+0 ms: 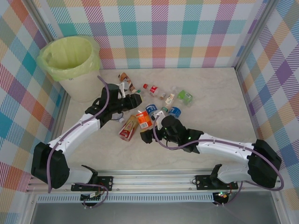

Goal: Put the plastic bottles in the bin

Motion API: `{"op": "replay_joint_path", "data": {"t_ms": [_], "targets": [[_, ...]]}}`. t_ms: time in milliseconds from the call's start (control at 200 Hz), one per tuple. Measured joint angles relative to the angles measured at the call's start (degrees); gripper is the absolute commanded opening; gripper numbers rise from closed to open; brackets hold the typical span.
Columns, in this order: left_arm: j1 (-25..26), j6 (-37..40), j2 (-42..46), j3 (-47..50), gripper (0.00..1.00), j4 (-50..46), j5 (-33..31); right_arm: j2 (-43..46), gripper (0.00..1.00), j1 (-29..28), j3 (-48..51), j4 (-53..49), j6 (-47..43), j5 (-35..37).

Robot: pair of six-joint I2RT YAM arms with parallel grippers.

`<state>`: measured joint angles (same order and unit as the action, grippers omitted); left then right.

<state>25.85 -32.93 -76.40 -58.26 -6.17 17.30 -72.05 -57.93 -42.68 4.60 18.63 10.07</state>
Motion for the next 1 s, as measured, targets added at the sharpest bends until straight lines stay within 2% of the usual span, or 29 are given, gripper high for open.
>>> {"op": "replay_joint_path", "data": {"t_ms": [325,620,830,1000], "targets": [[0.0,4.5,3.7,-2.1,0.00,-3.3,-8.9,5.4,1.00,0.0,2.2,-2.5,5.3,9.7],[-0.1,8.4,5.6,-12.9,0.00,-6.0,-20.0,4.9,1.00,0.1,2.3,-3.1,6.8,14.6],[-0.2,15.5,2.7,-23.6,0.00,-8.6,-32.9,1.6,1.00,0.1,-1.0,-3.1,8.0,16.4],[-0.6,23.7,-0.4,-28.2,0.00,-2.6,-45.4,1.2,1.00,0.1,-2.4,-2.1,8.0,16.3]]}}
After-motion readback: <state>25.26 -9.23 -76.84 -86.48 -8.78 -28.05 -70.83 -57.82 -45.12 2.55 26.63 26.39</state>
